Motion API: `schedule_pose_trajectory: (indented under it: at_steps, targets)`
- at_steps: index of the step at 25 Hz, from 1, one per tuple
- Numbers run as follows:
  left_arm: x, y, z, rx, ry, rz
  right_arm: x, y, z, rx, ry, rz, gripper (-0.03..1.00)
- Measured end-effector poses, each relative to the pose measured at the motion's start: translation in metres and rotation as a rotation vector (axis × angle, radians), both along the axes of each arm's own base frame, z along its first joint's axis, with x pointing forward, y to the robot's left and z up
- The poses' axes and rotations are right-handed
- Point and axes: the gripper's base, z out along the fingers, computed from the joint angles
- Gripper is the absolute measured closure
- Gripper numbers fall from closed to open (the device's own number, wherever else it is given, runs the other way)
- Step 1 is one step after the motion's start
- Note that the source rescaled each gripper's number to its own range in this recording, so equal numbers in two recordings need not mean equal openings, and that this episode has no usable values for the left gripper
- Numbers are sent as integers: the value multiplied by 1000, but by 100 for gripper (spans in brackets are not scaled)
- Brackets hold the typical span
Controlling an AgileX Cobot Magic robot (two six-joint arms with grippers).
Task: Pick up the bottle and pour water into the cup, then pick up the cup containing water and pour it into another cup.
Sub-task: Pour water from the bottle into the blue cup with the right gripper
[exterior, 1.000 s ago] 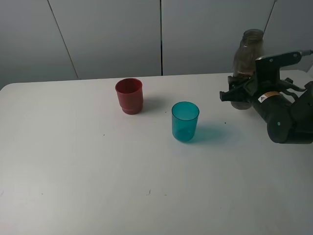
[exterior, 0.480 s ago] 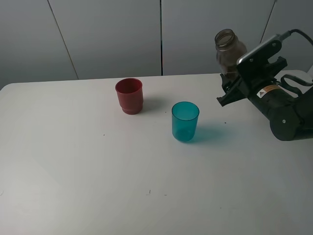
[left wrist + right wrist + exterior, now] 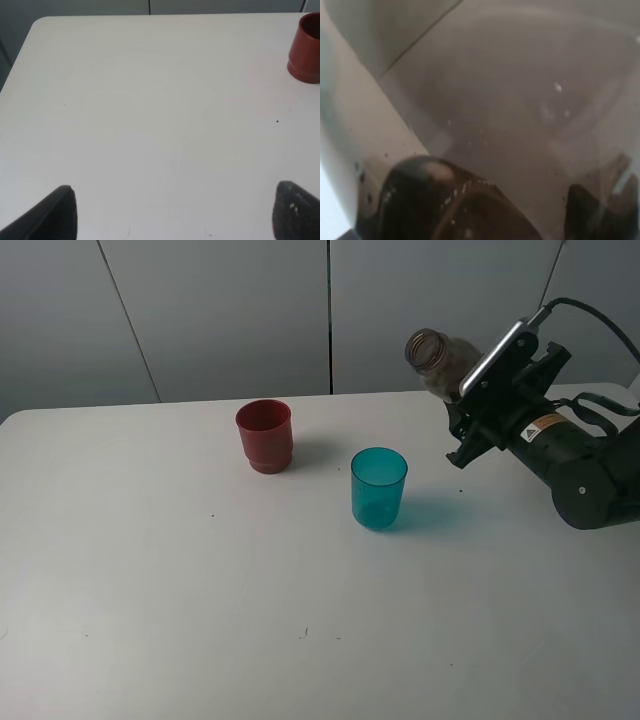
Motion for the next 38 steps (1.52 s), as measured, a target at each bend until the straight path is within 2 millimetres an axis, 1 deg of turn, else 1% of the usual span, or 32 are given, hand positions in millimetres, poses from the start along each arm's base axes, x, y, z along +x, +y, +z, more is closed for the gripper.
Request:
schedule_pose_trajectory:
  at_steps: [11, 15, 25, 38]
  targets:
    - [0, 0, 0, 0, 0, 0, -1, 3, 0, -255, -60, 72, 92]
    - [0, 0, 0, 0, 0, 0, -1, 3, 0, -317, -75, 81, 92]
    - [0, 0, 0, 0, 0, 0, -1, 3, 0, -416, -98, 97, 92]
    - [0, 0, 0, 0, 0, 0, 0, 0, 0, -463, -102, 74, 92]
